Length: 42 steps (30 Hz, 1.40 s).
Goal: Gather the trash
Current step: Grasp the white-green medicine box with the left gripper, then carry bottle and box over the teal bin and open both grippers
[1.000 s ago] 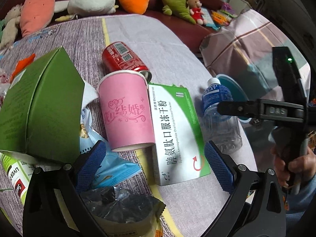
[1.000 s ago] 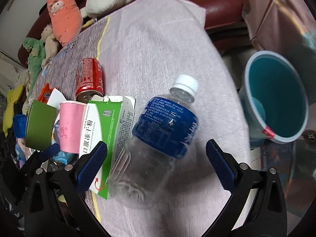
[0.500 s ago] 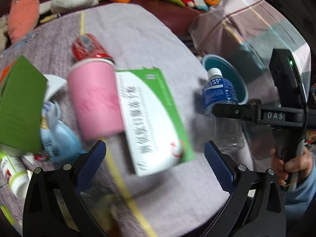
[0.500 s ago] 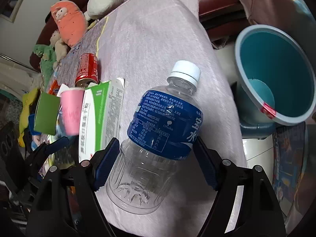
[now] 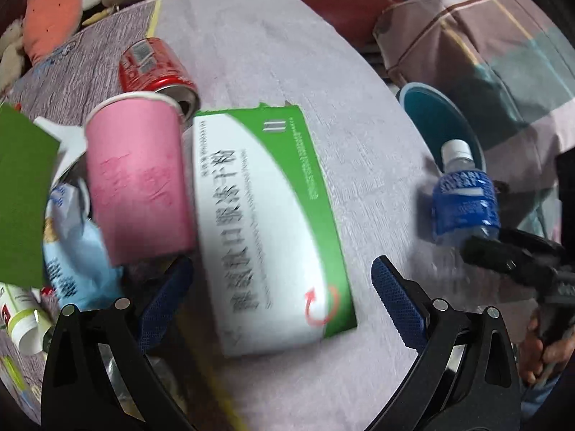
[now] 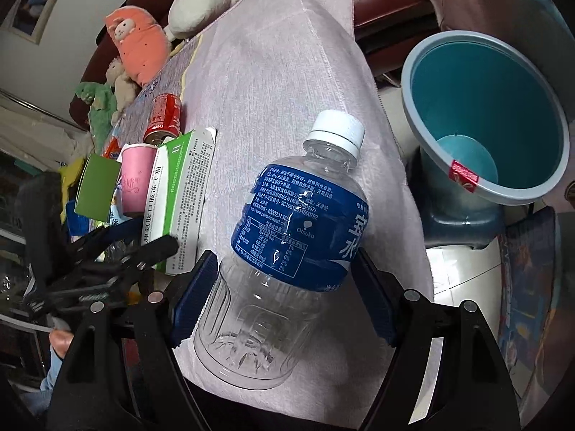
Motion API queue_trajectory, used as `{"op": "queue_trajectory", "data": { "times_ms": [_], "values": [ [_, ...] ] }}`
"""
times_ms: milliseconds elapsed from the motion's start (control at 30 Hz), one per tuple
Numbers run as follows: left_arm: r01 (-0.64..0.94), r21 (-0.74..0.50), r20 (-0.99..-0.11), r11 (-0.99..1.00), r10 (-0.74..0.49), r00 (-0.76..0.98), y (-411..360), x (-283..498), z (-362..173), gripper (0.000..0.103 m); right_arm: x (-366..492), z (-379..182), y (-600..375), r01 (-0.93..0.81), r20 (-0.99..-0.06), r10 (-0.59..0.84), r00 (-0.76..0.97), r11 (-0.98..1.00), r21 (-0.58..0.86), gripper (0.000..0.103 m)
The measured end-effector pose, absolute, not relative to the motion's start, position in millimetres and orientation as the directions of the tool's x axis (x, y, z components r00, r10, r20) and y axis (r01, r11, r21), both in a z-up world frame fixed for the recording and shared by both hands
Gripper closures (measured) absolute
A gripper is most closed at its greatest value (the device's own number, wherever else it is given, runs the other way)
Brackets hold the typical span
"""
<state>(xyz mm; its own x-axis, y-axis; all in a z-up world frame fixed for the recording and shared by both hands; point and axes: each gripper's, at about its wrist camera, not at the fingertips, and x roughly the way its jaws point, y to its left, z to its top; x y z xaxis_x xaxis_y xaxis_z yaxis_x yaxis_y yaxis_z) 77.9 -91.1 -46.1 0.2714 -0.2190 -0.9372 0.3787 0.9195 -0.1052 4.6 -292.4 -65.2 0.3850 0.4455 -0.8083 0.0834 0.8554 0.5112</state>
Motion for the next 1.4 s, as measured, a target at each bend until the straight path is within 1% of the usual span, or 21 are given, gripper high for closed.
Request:
{"op": "queue_trajectory", "data": {
  "times_ms": [67,100,133,167,400,467,533,633,767,967,1133,1200,1400],
  "values": [
    [0.372,-0.096,-0.939,0.923,-0.207,0.273,-98.0,84.6,-52.2,0.006,4.4,-64.4,-293.5,0.08,-0.811,0.442,0.383,0.859,0.506,0.03],
    [0.365,-0.084,-0.939,0.927,-0.196,0.282,-98.9,85.5,-53.8,0.014,4.3,-64.2,-293.8,0.079,-0.813,0.44,0.381,0.861,0.503,0.03],
    [0.363,-0.083,-0.941,0.928,-0.193,0.278,-98.8,85.8,-56.0,0.027,3.9,-64.0,-294.4,0.078,-0.815,0.438,0.379,0.863,0.5,0.03],
    [0.363,-0.095,-0.941,0.927,-0.203,0.272,-96.9,85.3,-56.3,0.028,3.6,-63.9,-294.4,0.076,-0.818,0.435,0.377,0.865,0.495,0.03],
    [0.359,-0.073,-0.945,0.931,-0.179,0.274,-98.9,89.8,-61.6,0.026,12.9,-64.4,-287.1,0.065,-0.836,0.415,0.359,0.882,0.466,0.03],
    [0.357,-0.064,-0.94,0.932,-0.176,0.291,-101.6,92.9,-64.1,0.023,16.9,-65.3,-283.5,0.067,-0.842,0.411,0.35,0.885,0.461,0.03],
    [0.361,-0.051,-0.938,0.931,-0.169,0.303,-103.3,93.8,-64.9,0.022,21.3,-68.0,-279.7,0.069,-0.847,0.407,0.341,0.888,0.454,0.03],
    [0.371,-0.025,-0.934,0.928,-0.154,0.322,-106.6,92.2,-63.6,0.028,25.2,-68.9,-275.7,0.071,-0.849,0.397,0.349,0.892,0.446,0.031],
    [0.386,-0.059,-0.93,0.921,-0.191,0.314,-105.4,87.0,-52.8,0.028,28.2,-59.6,-278.3,0.07,-0.842,0.38,0.382,0.897,0.437,0.032],
    [0.444,-0.104,-0.9,0.89,-0.274,0.339,-119.4,78.1,-17.6,0.028,32.4,-36.7,-317.6,0.138,-0.819,0.326,0.473,0.89,0.435,0.032],
    [0.517,-0.114,-0.888,0.848,-0.32,0.33,-158.1,86.6,1.6,0.028,30.7,-19.1,-363.4,0.201,-0.802,0.26,0.538,0.884,0.422,0.032],
    [0.54,-0.104,-0.886,0.835,-0.325,0.331,-174.9,90.7,5.0,0.028,30.8,-16.1,-386.9,0.241,-0.8,0.219,0.558,0.88,0.409,0.032],
    [0.597,-0.13,-0.89,0.792,-0.359,0.281,-229.3,111.8,1.7,0.028,49.5,-24.2,-448.8,0.353,-0.824,0.114,0.555,0.864,0.358,0.032]
  ]
}}
